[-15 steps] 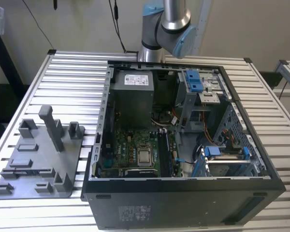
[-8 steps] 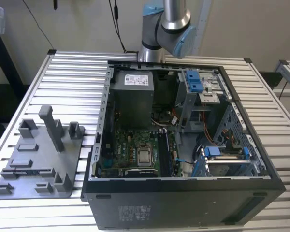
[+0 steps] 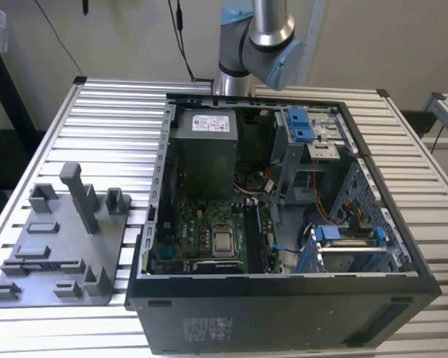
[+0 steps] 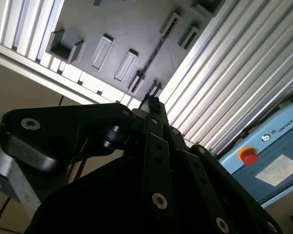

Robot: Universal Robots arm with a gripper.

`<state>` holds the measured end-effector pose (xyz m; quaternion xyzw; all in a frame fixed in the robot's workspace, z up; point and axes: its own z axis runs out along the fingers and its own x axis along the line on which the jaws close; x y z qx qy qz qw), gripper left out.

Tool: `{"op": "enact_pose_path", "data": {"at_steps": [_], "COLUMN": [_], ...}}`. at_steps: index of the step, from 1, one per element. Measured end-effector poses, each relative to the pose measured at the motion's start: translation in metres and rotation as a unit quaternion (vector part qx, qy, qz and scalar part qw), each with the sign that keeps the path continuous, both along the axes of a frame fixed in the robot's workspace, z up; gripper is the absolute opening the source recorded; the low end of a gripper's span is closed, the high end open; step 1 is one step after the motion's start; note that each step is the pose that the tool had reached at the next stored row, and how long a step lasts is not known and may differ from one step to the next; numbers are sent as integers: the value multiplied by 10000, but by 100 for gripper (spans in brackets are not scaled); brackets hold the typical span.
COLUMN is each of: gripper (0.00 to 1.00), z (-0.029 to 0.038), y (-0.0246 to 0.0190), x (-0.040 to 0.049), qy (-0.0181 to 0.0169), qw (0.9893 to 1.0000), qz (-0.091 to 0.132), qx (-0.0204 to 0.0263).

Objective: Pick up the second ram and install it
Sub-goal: 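Pick up the second ram and move it above second insertion slot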

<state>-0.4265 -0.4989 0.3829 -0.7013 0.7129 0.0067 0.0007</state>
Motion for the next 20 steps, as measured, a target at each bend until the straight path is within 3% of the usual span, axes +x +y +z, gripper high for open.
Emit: {"op": "enact_pose_path", "data": {"at_steps": [6, 7, 10, 13, 15, 16, 20], "gripper": [12, 24, 30, 47, 47, 54, 54], "z": [0, 0, 0, 0, 0, 0, -1], "y": [0, 0, 0, 0, 0, 0, 0], "x": [0, 0, 0, 0, 0, 0, 0], "qy": [0, 0, 0, 0, 0, 0, 0], "qw": [10000, 10000, 10000, 10000, 10000, 10000, 10000], "qz": [12, 13, 19, 25, 29, 31, 33], "qx": [0, 0, 0, 0, 0, 0, -1]}}
